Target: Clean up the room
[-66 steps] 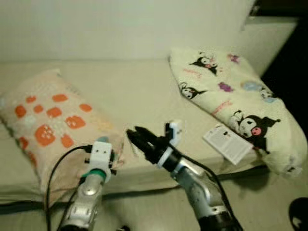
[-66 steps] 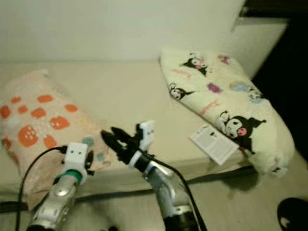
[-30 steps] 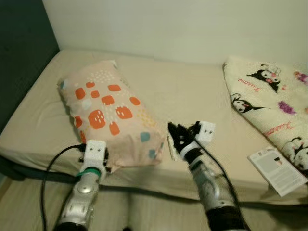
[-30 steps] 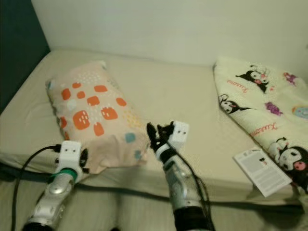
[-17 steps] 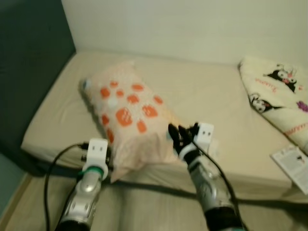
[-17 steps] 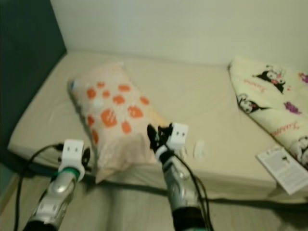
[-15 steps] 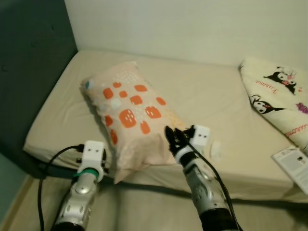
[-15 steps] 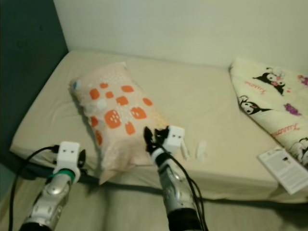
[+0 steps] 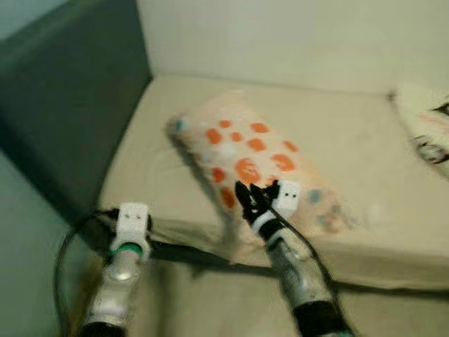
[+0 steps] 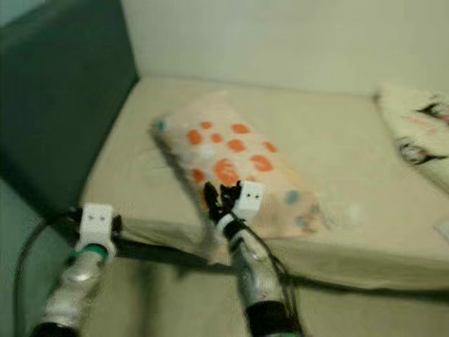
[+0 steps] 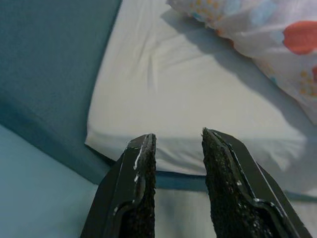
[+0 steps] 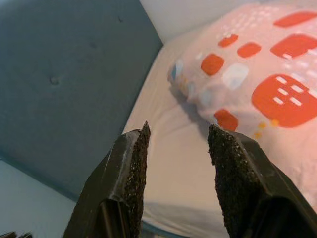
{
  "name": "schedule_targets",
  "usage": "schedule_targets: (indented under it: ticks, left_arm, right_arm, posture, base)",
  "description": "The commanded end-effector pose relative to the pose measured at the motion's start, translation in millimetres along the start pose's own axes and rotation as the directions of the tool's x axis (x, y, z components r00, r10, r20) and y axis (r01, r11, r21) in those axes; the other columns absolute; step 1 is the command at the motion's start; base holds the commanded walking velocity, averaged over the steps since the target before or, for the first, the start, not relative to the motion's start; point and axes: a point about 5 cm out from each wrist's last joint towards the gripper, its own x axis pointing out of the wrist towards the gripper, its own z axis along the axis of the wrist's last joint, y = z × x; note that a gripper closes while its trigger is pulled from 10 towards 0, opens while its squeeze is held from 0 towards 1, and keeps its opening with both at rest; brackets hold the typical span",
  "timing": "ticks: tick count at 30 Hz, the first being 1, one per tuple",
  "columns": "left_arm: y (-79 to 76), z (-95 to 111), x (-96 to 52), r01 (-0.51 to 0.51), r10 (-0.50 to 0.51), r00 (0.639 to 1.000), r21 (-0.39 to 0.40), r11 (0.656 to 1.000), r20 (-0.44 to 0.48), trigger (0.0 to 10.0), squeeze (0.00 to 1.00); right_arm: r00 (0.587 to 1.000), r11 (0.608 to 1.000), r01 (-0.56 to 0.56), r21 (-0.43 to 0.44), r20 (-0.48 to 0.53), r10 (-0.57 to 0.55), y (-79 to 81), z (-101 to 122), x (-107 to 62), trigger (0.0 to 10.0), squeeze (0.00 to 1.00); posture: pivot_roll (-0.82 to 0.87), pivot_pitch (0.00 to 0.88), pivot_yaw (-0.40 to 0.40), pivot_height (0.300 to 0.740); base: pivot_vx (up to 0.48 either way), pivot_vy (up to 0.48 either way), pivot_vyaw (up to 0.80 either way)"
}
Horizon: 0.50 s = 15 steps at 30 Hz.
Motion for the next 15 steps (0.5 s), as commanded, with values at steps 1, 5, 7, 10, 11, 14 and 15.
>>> schedule_targets:
  ticks: [1,5,7,10,11,14,15]
  left_arm:
    - [-0.2,-2.4,-0.9,0.016,-0.016,1.000,0.026,1.000,0.008,10.0,0.00]
    - [-1.8,0.0,-0.7,0.027,-0.027,0.999,0.042,0.999,0.022,10.0,0.00]
    - [-2.2,0.7,-0.4,0.027,-0.028,0.999,0.042,0.999,0.023,10.0,0.00]
    - [-2.5,1.2,0.3,0.028,-0.029,0.999,0.043,0.999,0.024,10.0,0.00]
    - [-2.5,1.1,1.0,0.028,-0.029,0.999,0.042,0.999,0.022,10.0,0.00]
    - [-2.4,0.6,1.2,0.027,-0.028,0.999,0.041,0.999,0.017,10.0,0.00]
    - [-2.6,0.2,1.4,0.027,-0.028,1.000,0.039,0.999,0.012,10.0,0.00]
  right_arm:
    - [1.000,1.000,0.004,-0.004,0.005,-0.004,0.1,-1.5,-1.0,10.0,0.00]
    - [1.000,1.000,0.002,-0.004,0.006,-0.002,0.8,-1.9,-1.1,10.0,0.00]
    - [1.000,1.000,0.001,-0.004,0.006,-0.001,1.0,-2.0,-1.0,10.0,0.00]
    - [1.000,1.000,-0.001,-0.003,0.006,0.001,1.3,-2.0,-0.7,10.0,0.00]
    - [1.000,1.000,-0.001,-0.003,0.006,0.001,1.1,-1.8,0.0,10.0,0.00]
    - [1.000,1.000,-0.002,-0.003,0.006,0.002,1.2,-1.7,0.1,10.0,0.00]
    - [1.000,1.000,-0.002,-0.004,0.006,0.002,1.1,-1.7,0.2,10.0,0.00]
  posture:
    - [0.05,0.014,0.019,0.740]
    - [0.04,0.015,0.022,0.740]
    - [0.04,0.014,0.022,0.740]
    - [0.04,0.011,0.023,0.740]
    - [0.04,0.010,0.023,0.740]
    - [0.04,0.010,0.023,0.740]
    - [0.04,0.008,0.022,0.740]
  base:
    - [0.000,0.000,0.00]
    - [0.193,-0.206,0.00]
    - [0.000,-0.422,0.00]
    - [0.000,-0.428,0.00]
    - [0.000,-0.428,0.00]
    - [0.165,-0.411,0.00]
    - [0.000,0.000,0.00]
